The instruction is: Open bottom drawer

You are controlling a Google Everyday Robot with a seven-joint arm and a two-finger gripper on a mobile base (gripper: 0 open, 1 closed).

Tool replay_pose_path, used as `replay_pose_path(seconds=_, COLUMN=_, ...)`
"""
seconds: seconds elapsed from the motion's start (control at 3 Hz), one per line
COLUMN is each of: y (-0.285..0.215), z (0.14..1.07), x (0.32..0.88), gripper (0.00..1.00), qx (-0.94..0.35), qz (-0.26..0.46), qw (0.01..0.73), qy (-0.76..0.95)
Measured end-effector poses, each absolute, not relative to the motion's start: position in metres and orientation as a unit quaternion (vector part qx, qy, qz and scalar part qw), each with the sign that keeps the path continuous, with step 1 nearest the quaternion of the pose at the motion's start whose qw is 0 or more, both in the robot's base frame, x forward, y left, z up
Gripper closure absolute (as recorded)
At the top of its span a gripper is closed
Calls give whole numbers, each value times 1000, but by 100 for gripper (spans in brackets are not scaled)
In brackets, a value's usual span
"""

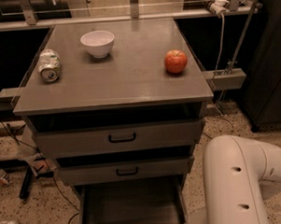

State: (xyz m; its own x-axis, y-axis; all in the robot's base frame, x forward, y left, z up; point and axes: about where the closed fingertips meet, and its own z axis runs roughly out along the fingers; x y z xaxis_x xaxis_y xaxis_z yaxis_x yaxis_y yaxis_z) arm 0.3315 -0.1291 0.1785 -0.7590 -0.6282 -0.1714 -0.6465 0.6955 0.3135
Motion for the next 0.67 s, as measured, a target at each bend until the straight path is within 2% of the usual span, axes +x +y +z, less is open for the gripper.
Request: replay_pose_path(seconds=0.67, y=-128, z=178, x=331, gripper=0, qx=-334, qz=178, qw=22, qy=925)
